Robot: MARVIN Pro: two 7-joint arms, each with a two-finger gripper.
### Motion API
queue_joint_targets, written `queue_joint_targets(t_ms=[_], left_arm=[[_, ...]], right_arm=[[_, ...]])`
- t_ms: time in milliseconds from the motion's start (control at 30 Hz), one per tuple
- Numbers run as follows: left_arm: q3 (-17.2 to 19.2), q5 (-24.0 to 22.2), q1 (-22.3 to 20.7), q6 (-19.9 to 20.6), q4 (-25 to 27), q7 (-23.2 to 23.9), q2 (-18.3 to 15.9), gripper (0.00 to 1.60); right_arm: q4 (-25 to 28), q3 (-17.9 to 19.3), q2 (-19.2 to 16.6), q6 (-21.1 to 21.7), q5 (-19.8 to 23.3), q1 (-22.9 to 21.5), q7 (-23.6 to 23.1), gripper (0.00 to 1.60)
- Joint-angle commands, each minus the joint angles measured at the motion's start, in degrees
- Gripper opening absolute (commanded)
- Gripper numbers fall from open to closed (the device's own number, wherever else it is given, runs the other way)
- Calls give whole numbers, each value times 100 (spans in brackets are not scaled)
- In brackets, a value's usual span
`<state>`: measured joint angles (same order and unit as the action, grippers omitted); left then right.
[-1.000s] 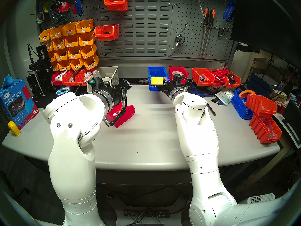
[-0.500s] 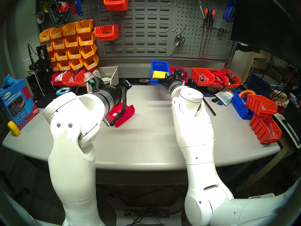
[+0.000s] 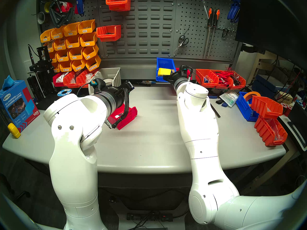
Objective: Hang all the unorganized tool boxes onto the wall
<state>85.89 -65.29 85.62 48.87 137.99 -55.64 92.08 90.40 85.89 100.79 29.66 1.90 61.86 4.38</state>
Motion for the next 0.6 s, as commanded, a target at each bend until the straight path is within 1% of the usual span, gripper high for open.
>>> queue_joint_targets(t_ms=[0, 267, 567], left_arm=[[-7, 5, -16, 2, 55, 1, -4, 160], [-7, 5, -15, 2, 56, 1, -5, 160], [-7, 5, -15, 2, 56, 1, -5, 160]], right_arm=[[98, -18, -142, 17, -43, -271, -105, 0], [79, -29, -229, 205, -53, -289, -199, 0], [-16, -85, -230, 262, -66, -307, -282, 0]])
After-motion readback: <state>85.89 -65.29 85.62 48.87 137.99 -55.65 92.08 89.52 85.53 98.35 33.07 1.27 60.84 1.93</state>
